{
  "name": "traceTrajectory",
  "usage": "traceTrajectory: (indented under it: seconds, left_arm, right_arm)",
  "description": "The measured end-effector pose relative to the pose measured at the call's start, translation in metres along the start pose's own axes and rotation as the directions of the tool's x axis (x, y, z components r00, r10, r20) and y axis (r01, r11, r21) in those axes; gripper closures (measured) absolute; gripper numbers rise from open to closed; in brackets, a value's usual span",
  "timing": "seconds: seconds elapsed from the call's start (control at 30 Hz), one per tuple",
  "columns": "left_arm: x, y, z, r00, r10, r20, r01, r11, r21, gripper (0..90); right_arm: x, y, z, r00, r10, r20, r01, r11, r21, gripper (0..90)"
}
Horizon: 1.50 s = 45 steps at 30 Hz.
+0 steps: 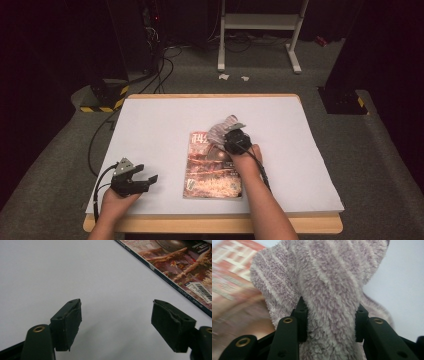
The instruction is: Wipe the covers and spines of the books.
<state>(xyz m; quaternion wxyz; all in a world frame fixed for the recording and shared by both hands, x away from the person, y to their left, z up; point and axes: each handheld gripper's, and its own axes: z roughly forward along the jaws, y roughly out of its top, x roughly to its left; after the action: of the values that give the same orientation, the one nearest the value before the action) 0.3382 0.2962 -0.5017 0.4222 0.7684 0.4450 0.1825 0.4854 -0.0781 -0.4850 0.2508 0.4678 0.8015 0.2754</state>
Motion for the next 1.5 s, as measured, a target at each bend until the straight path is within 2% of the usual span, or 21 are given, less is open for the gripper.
traceTrajectory:
  seconds: [0.07, 0.13, 0.27, 0.37, 0.43, 0.53, 0.7, 0.77, 0.83, 0.87, 1.0, 1.13, 1.3, 1.4, 1.5]
  left_arm:
    - [0.0, 0.0, 0.0, 1.0, -0.006, 0.001, 0.006, 1.0, -0.004, 24.7]
    - [0.001, 0.001, -0.001, 1.0, -0.009, 0.003, 0.009, 0.9999, -0.01, 24.7]
    - [0.001, 0.001, -0.001, 1.0, -0.007, 0.006, 0.007, 0.9999, -0.013, 24.7]
    - [0.001, 0.001, 0.0, 0.9999, -0.008, 0.009, 0.008, 0.9999, -0.012, 24.7]
    - [0.001, 0.001, -0.001, 0.9999, -0.008, 0.011, 0.008, 0.9998, -0.019, 24.8]
    - [0.001, 0.001, -0.001, 0.9999, -0.005, 0.012, 0.006, 0.9997, -0.023, 24.9]
    - [0.0, 0.001, -0.002, 0.9999, -0.001, 0.012, 0.002, 0.9998, -0.021, 24.9]
    - [0.0, 0.001, -0.002, 0.9999, 0.0, 0.011, 0.0, 0.9998, -0.022, 24.9]
    - [0.001, 0.001, -0.002, 1.0, -0.002, 0.009, 0.002, 0.9998, -0.02, 24.9]
    - [0.001, 0.001, -0.002, 1.0, -0.001, 0.009, 0.001, 0.9998, -0.02, 24.9]
    - [0.001, 0.001, -0.002, 1.0, -0.001, 0.006, 0.001, 0.9998, -0.019, 24.9]
    - [0.0, 0.0, -0.001, 1.0, 0.0, 0.005, 0.0, 0.9999, -0.015, 24.9]
    - [-0.003, 0.0, 0.001, 0.9999, 0.008, 0.008, -0.008, 0.9999, -0.008, 24.9]
    - [-0.006, 0.001, 0.002, 0.9998, 0.019, 0.009, -0.019, 0.9998, -0.002, 25.0]
    - [-0.009, 0.001, 0.003, 0.9996, 0.029, 0.008, -0.029, 0.9996, 0.002, 25.0]
  right_arm:
    - [-0.009, -0.004, -0.003, 0.9999, 0.011, 0.01, -0.011, 1.0, 0.008, 61.2]
    - [-0.012, -0.004, -0.003, 0.9998, 0.016, 0.007, -0.016, 1.0, 0.012, 61.2]
    - [-0.002, 0.003, 0.001, 0.9988, -0.013, 0.047, 0.012, 1.0, 0.021, 61.4]
    - [0.011, 0.013, 0.007, 0.9986, -0.038, 0.035, 0.037, 0.999, 0.021, 61.5]
    - [0.027, 0.021, 0.013, 0.9979, -0.064, 0.013, 0.064, 0.998, 0.015, 61.5]
    - [0.058, 0.036, 0.022, 0.9946, -0.095, -0.042, 0.095, 0.995, 0.006, 61.5]
    - [0.114, 0.057, 0.033, 0.978, -0.171, -0.119, 0.169, 0.985, -0.028, 61.5]
    - [0.128, 0.062, 0.035, 0.9718, -0.193, -0.135, 0.19, 0.981, -0.036, 61.4]
    - [0.134, 0.063, 0.036, 0.9695, -0.216, -0.115, 0.214, 0.976, -0.031, 61.3]
    - [0.132, 0.063, 0.036, 0.9686, -0.216, -0.123, 0.213, 0.976, -0.036, 61.1]
    - [0.114, 0.058, 0.033, 0.9744, -0.161, -0.157, 0.158, 0.987, -0.032, 60.5]
    - [0.09, 0.047, 0.028, 0.984, -0.131, -0.121, 0.129, 0.991, -0.024, 60.6]
    - [0.044, 0.028, 0.019, 0.996, -0.067, -0.059, 0.066, 0.998, -0.006, 60.6]
    - [0.019, 0.016, 0.01, 0.9989, -0.045, -0.013, 0.045, 0.999, 0.0, 60.6]
    - [-0.005, 0.004, 0.003, 1.0, 0.003, 0.006, -0.003, 1.0, -0.002, 60.6]
